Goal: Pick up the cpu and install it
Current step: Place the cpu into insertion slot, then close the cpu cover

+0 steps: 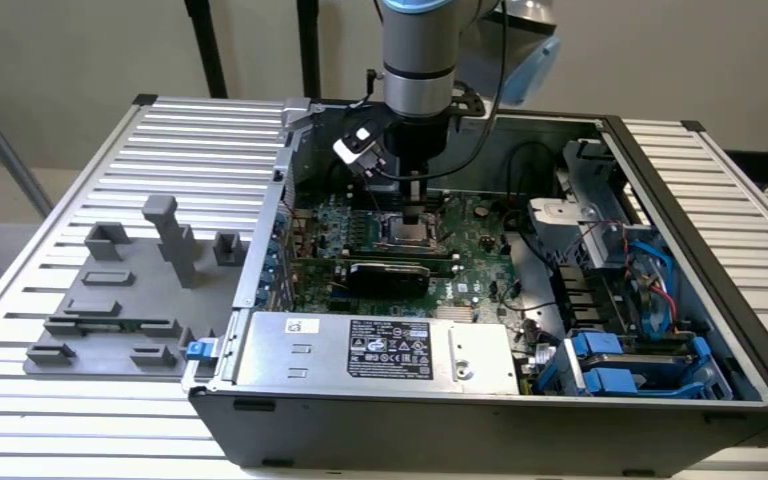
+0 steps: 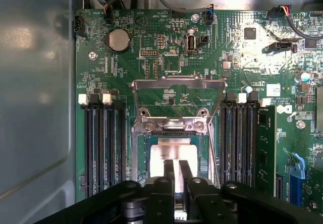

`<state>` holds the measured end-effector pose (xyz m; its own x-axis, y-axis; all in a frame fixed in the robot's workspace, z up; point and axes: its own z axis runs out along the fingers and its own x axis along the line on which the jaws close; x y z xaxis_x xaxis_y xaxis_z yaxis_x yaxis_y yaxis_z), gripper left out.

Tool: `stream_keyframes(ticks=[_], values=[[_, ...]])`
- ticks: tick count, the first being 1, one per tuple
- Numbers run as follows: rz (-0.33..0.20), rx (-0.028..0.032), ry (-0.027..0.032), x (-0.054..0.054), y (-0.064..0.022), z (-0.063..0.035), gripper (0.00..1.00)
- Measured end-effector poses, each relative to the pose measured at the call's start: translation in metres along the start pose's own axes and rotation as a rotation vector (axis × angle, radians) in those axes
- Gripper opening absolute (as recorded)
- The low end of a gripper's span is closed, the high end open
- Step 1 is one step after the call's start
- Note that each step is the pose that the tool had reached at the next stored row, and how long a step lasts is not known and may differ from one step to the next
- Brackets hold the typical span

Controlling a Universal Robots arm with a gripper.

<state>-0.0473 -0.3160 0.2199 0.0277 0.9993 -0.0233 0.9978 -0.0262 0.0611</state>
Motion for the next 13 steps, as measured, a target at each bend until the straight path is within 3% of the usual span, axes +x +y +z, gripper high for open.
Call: stream_keyframes(ticks=[1, 3, 13], values=[[0.000, 0.0001, -0.0001, 0.0000, 0.0000, -0.0001, 0.13], [0.000, 0.0001, -0.0002, 0.0000, 0.0000, -0.0001, 0.11], [0.000, 0.0001, -0.0002, 0.0000, 0.0000, -0.0001, 0.11]])
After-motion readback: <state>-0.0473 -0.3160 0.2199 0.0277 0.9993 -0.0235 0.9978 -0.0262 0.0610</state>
